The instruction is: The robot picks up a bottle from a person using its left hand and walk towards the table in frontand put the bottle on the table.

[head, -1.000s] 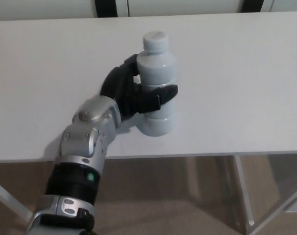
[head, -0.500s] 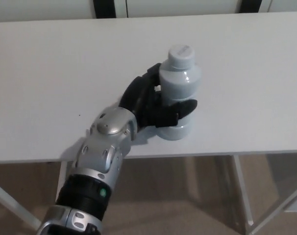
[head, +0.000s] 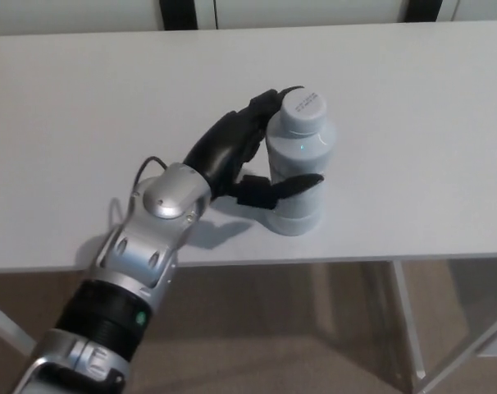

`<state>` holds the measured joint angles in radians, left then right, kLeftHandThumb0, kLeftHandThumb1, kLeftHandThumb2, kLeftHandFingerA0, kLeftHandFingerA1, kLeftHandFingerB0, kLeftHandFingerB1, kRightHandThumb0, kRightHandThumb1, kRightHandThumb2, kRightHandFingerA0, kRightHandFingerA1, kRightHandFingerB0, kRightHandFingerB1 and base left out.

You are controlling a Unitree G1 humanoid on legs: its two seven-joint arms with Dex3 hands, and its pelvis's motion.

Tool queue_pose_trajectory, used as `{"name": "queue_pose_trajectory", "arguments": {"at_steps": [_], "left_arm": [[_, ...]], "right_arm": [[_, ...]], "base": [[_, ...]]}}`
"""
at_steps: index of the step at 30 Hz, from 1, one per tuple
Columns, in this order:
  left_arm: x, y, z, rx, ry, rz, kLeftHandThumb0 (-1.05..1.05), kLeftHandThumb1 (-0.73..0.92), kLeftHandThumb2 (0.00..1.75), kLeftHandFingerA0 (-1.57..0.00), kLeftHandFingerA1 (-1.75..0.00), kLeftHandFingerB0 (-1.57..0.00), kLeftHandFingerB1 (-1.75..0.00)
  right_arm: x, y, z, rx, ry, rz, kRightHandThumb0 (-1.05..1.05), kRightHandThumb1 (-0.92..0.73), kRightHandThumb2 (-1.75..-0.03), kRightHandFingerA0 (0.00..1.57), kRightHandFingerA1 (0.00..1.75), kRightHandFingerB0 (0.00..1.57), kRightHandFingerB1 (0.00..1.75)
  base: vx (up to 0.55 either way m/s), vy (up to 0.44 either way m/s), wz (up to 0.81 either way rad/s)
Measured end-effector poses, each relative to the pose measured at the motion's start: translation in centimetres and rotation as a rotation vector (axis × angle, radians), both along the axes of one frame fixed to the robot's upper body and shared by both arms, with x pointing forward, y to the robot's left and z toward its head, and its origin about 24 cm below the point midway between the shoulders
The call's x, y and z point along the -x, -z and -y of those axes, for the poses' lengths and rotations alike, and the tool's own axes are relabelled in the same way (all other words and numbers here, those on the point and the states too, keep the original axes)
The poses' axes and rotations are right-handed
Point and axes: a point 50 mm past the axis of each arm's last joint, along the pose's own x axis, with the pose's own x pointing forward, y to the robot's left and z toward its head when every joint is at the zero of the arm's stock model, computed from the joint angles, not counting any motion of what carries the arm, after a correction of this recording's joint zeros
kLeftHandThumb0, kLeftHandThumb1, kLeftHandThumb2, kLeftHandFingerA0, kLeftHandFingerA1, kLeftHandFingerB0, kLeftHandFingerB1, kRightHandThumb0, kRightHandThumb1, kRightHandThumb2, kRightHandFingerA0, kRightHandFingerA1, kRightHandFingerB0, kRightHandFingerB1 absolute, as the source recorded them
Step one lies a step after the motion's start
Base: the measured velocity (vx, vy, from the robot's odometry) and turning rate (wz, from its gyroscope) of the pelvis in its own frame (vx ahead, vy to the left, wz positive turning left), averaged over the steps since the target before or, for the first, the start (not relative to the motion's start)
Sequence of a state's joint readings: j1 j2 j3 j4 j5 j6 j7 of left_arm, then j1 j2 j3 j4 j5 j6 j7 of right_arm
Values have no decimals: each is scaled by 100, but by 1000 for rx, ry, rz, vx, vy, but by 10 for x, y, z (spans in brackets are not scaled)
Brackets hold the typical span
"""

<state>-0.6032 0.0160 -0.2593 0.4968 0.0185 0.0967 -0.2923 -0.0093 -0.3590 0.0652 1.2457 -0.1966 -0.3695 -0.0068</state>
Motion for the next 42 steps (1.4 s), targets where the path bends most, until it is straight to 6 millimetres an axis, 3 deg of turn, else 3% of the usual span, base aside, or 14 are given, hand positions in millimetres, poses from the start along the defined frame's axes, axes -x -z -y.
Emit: {"name": "queue_pose_trajectory", "arguments": {"at_steps": [2,5,6,9,16,17,20,28,34,35,36,39,40,42], "left_arm": [[-1,0,-5,-18,1,1,-79,43,80,0,0,0,0],[-2,-2,-13,-46,9,2,-82,48,56,0,0,0,0],[-3,-4,-17,-57,10,6,-83,47,57,0,0,0,0],[-8,-14,-30,-78,12,26,-75,47,55,0,0,0,0],[-8,-38,-58,-153,56,67,-79,44,78,0,0,0,0],[-8,-39,-59,-158,59,71,-78,44,77,0,0,0,0],[-1,-55,-68,-176,88,114,-75,44,75,0,0,0,0],[37,-70,-71,-156,141,231,-42,49,57,-9,-29,-9,-23],[78,-64,-72,-115,167,265,-32,50,55,-28,-38,-32,-33],[81,-63,-72,-111,168,265,-33,49,55,-24,-38,-31,-31],[92,-60,-73,-96,169,259,-50,39,67,-15,-43,-19,-38],[117,-50,-79,-60,162,224,-31,35,89,-2,-51,0,-48],[129,-44,-84,-44,153,194,-49,45,57,-8,-25,-13,-26],[144,-35,-91,-28,138,148,-42,42,56,-7,-25,-11,-25]], "right_arm": [[1,0,-1,1,-8,-5,-37,-48,-82,68,60,55,54],[0,1,-1,3,-19,-10,-38,-48,-82,70,60,56,53],[0,1,-2,4,-22,-9,-37,-56,-57,71,41,66,41],[-4,0,-2,4,-24,0,-36,-47,-82,67,60,55,54],[-11,-2,-2,9,-28,12,-37,-48,-83,67,60,54,53],[-11,-3,-2,9,-28,13,-39,-56,-58,71,42,65,41],[-11,-3,-2,10,-28,12,-38,-48,-82,69,60,54,53],[-11,-2,-1,10,-28,10,-37,-56,-57,71,41,65,41],[-8,-2,-1,10,-27,3,-37,-48,-82,68,60,56,54],[-8,-2,-1,10,-27,3,-37,-57,-57,71,42,66,41],[-8,-1,-1,9,-27,2,-36,-48,-83,67,60,55,54],[-7,-1,-1,9,-27,1,-36,-48,-83,69,60,54,54],[-7,-1,-1,9,-26,2,-36,-48,-82,68,60,55,54],[-8,-1,-1,9,-27,2,-35,-56,-57,72,42,66,41]], "base": [[0,0,0],[0,0,0],[0,0,0],[0,0,0],[0,0,0],[0,0,0],[0,0,0],[0,0,0],[0,0,0],[0,0,0],[0,0,0],[0,0,0],[0,0,0],[0,0,0]]}}
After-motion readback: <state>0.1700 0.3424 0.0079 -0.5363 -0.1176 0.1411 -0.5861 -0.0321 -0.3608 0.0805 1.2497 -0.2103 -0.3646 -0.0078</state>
